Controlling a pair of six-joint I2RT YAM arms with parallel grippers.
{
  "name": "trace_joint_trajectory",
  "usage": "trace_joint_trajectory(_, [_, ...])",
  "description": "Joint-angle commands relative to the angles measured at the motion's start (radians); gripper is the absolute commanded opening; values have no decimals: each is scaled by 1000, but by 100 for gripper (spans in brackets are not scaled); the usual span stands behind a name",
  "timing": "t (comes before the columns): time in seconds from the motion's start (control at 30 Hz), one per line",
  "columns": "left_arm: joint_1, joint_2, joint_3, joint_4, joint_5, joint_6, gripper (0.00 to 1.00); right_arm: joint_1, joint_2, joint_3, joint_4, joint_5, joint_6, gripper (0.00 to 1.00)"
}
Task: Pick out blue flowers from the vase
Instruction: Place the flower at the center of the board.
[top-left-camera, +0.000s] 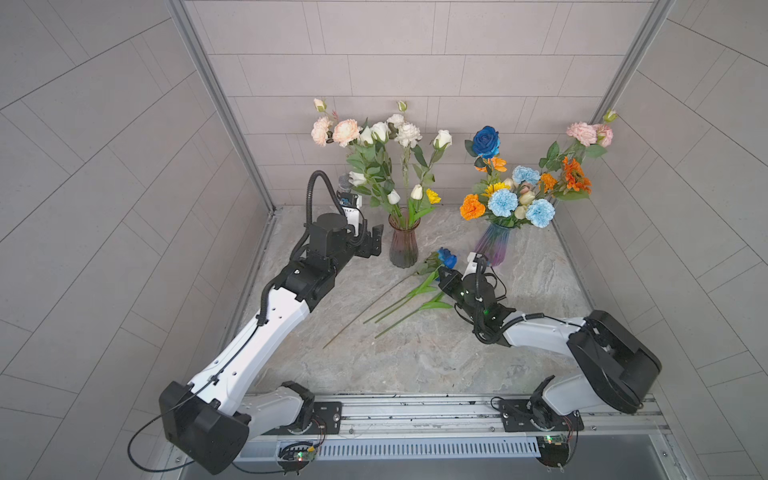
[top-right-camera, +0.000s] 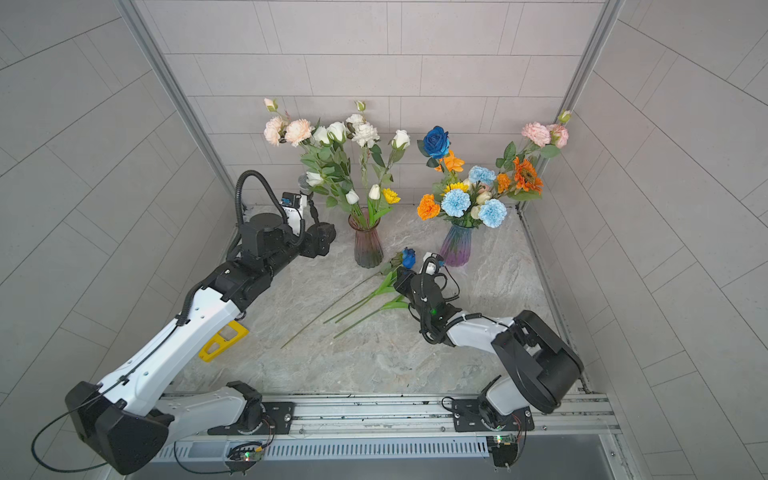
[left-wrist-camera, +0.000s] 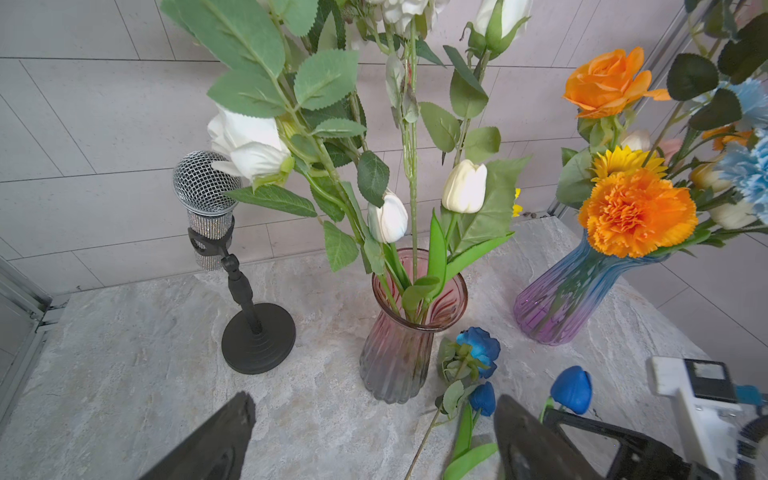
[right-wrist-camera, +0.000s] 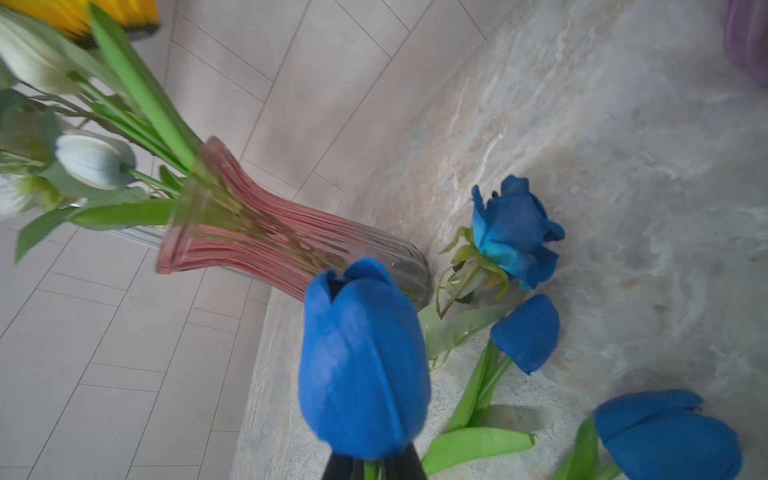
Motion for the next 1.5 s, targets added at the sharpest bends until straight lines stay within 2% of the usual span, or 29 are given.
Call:
trace_joint_trajectory(0.0, [-8, -25, -18, -4, -18, 2, 94, 17, 72, 29, 108, 9, 63, 12])
trace_joint_trajectory(0.13, [-12, -32, -27, -11, -26, 2, 94, 51, 91, 61, 23, 37, 22, 13])
trace_joint_trajectory(0.23, [-12, -33, -31, -12, -26, 4, 94, 64, 65, 82, -89, 56, -17, 19])
trace_joint_trajectory(0.33, [-13, -31, -29, -16, -13, -1, 94, 75, 21, 139, -276, 86, -90, 34])
trace_joint_trajectory(0.4, [-13, -32, -30, -16, -11, -5, 94, 84, -10, 167, -377, 115, -147, 50])
trace_joint_trajectory(0.5, [-15, -26, -26, -16, -10, -5, 94, 83, -51, 146, -397, 125, -166, 67])
trace_joint_trajectory(0.6, [-19, -4, -1, -16, -4, -3, 94, 83, -108, 130, -434, 141, -196, 76])
trace_joint_trajectory(0.73, [-37, 40, 51, -14, 5, 2, 94, 75, -226, 114, -481, 156, -325, 84])
trace_joint_trajectory(0.87, [-62, 95, 118, -10, 9, 15, 94, -10, -375, 73, -547, 135, -428, 93])
trace_joint_trajectory(0.93, [-74, 125, 147, -9, 12, 23, 94, -69, -447, 18, -599, 129, -431, 94])
trace_joint_trajectory(1.0, [-82, 150, 175, -8, 14, 30, 94, -144, -536, -62, -572, 88, -406, 95])
trace_joint_trajectory(1.07, [-86, 170, 197, -3, 17, 30, 94, -241, -614, -154, -496, -12, -362, 96])
trace_joint_trajectory(1.17, [-91, 194, 220, 3, 19, 34, 94, -346, -662, -184, -498, -113, -362, 96])
trace_joint_trajectory(1.3, [-93, 220, 256, 5, 20, 38, 94, -390, -663, -143, -548, -151, -475, 96])
trace_joint_trajectory(1.47, [-95, 261, 296, 5, 27, 38, 94, -388, -592, -53, -605, -65, -760, 96])
